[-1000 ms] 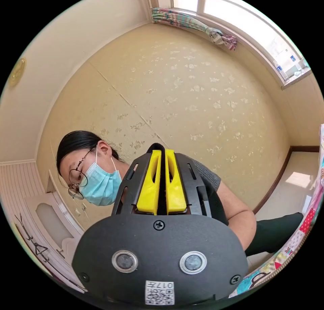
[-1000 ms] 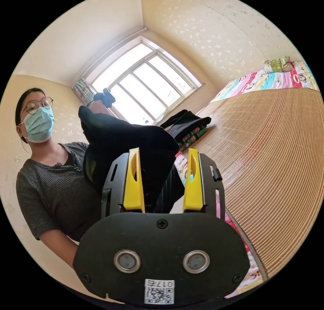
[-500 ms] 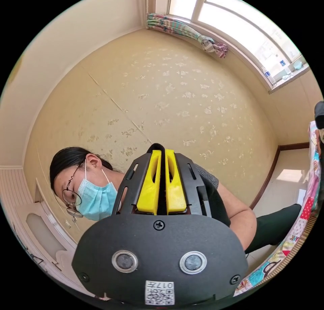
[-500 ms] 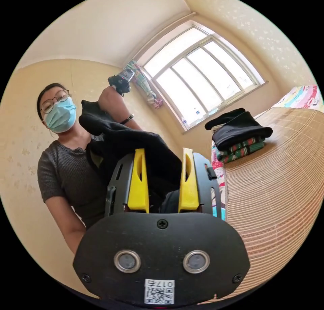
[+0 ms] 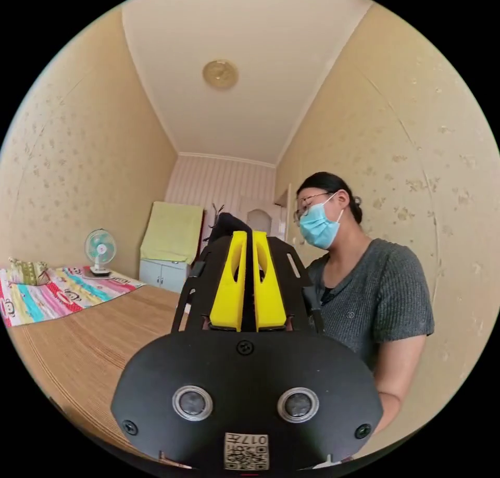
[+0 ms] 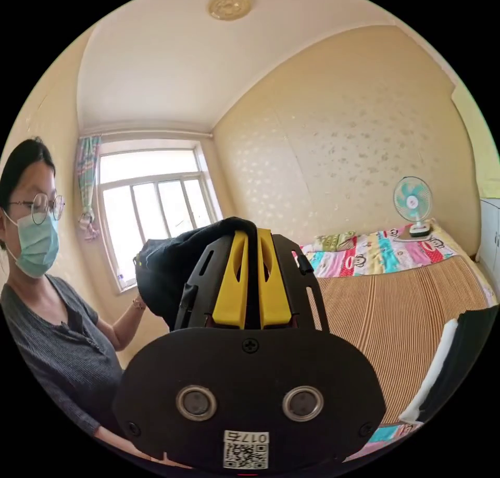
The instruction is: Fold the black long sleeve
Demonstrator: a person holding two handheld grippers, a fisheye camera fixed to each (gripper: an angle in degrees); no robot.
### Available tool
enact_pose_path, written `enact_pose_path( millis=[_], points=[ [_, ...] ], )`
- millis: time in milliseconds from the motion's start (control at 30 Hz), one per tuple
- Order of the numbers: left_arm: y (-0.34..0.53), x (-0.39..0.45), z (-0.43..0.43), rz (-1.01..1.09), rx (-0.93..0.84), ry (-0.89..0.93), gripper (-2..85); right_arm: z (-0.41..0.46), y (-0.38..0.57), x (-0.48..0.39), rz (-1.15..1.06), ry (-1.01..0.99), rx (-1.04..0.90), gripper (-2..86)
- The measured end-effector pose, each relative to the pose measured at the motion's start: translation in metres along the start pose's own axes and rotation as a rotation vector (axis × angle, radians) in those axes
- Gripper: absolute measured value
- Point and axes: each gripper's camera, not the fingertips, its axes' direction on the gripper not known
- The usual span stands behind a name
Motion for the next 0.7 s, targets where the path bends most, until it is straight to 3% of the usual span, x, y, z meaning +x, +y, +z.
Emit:
enact_pose_path(
  millis=[67, 133, 233, 300, 400, 467, 533, 567, 633, 700],
  points=[
    [0.004, 0.003, 0.010, -0.005, 0.053, 0.016, -0.9, -0.023, -0.006, -0.038, -0.029, 0.038, 0.114, 4.0],
    [0.004, 0.010, 0.012, 0.042, 0.188, 0.153, -0.9, -0.056, -0.002, -0.095, -0.127, 0.095, 0.305, 3.8],
    [-0.017, 0.034, 0.012, 0.210, 0.315, 0.223, -0.9, -0.090, 0.003, -0.148, -0.242, 0.094, 0.504, 3.6],
    [-0.054, 0.029, 0.018, 0.198, 0.238, 0.124, -0.9, -0.092, -0.002, -0.164, -0.290, 0.126, 0.519, 3.4],
    [-0.096, 0.004, 0.028, 0.227, 0.155, 0.075, -0.9, -0.068, -0.016, -0.171, -0.373, 0.326, 0.512, 3.2],
    [-0.120, -0.025, 0.034, 0.150, 0.089, 0.046, -0.9, -0.045, -0.034, -0.158, -0.376, 0.381, 0.429, 3.3],
    [-0.136, -0.041, 0.043, 0.118, 0.049, 0.139, -0.9, -0.028, -0.060, -0.136, -0.238, 0.270, 0.243, 3.4],
    [-0.144, -0.035, 0.054, 0.163, 0.015, 0.209, -0.8, -0.028, -0.060, -0.133, -0.228, 0.221, 0.237, 3.4],
    [-0.146, -0.013, 0.061, 0.275, 0.012, 0.238, -0.8, -0.037, -0.043, -0.136, -0.273, 0.118, 0.345, 3.5],
    [-0.144, 0.002, 0.054, 0.351, 0.091, 0.265, -0.8, -0.041, -0.027, -0.147, -0.321, 0.158, 0.426, 3.6]
  ],
)
